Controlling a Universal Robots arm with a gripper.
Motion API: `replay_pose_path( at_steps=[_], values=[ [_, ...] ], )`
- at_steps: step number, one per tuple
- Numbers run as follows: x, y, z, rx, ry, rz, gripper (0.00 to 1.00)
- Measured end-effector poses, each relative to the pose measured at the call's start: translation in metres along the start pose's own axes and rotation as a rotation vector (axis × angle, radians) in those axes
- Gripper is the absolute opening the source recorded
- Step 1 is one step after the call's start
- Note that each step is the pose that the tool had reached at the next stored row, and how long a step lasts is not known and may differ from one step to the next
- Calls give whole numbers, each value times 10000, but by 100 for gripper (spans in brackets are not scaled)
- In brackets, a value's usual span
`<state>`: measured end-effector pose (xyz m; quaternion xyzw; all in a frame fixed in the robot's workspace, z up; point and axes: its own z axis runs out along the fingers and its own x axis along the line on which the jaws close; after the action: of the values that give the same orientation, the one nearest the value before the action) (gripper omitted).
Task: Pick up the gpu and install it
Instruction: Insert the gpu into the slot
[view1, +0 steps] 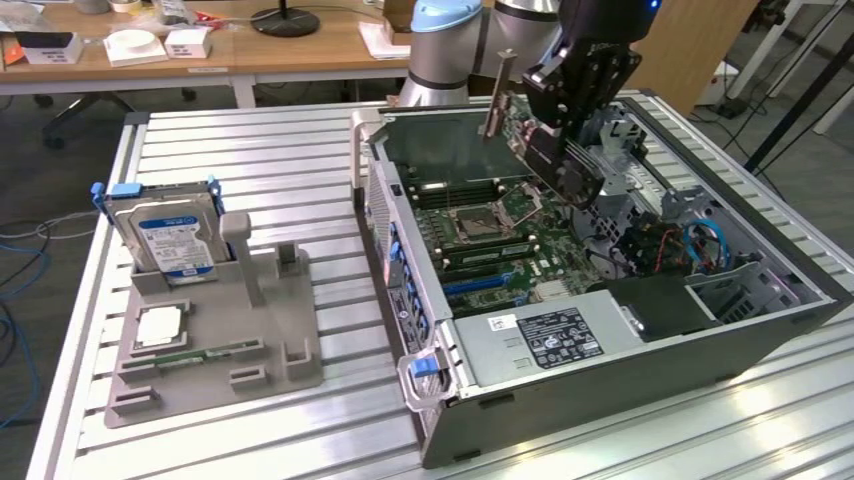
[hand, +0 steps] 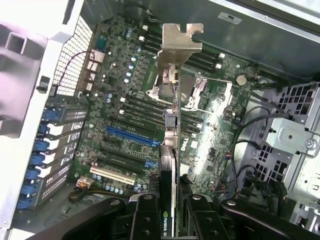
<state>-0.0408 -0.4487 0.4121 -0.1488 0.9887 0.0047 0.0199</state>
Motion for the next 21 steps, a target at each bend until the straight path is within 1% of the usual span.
replay_pose_path(
  at_steps=[21],
  values=[
    [0,0,0,-51,4,-1256,26]
  ],
)
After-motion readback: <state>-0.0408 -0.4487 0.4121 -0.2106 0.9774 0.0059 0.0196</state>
